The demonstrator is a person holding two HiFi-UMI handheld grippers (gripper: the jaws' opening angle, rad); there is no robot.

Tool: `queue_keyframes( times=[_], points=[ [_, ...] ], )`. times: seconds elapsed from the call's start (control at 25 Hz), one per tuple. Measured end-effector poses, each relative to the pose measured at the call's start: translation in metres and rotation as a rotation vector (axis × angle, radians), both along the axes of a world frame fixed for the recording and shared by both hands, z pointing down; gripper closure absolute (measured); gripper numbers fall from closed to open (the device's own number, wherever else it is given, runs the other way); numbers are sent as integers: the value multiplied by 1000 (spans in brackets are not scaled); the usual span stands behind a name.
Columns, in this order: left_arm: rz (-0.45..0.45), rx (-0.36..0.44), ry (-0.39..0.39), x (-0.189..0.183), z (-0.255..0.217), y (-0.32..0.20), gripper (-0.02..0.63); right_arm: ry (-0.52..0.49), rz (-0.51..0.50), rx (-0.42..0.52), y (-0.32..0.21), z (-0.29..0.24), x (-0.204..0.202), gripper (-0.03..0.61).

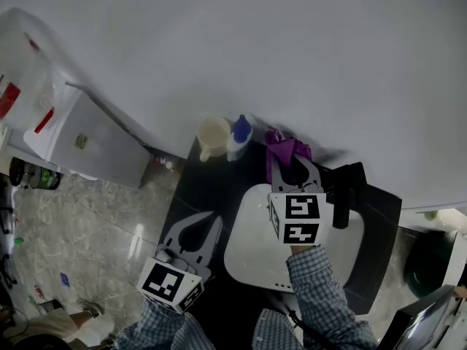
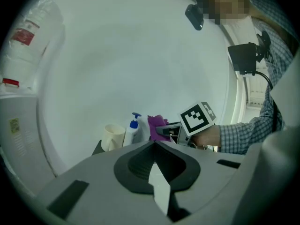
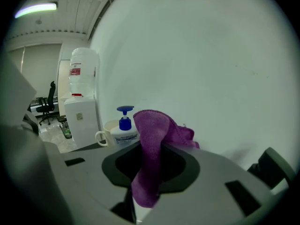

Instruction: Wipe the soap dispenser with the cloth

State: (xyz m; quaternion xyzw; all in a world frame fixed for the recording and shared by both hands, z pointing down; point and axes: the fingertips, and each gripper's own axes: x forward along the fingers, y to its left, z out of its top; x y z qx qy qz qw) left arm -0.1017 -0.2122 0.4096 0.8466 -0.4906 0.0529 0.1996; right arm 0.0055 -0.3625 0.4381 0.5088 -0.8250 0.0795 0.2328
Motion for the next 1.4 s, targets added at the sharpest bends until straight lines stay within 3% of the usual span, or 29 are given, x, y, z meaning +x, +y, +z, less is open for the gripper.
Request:
queue_keyframes(
  times=[0.4, 0.8, 1.2, 1.4],
  points=[
    [9, -6, 2, -1, 3, 5, 603, 49, -31, -108, 15, 47, -8, 488],
    [27, 2, 0, 3, 1, 10, 603, 43, 56, -163, 32, 69, 30, 488],
    [93, 24, -2, 16, -15, 22, 603, -86, 116, -163, 67, 44, 58, 488],
    [124, 35, 0, 16, -24, 30, 603, -224, 147, -123, 89, 15, 58, 488]
  ],
)
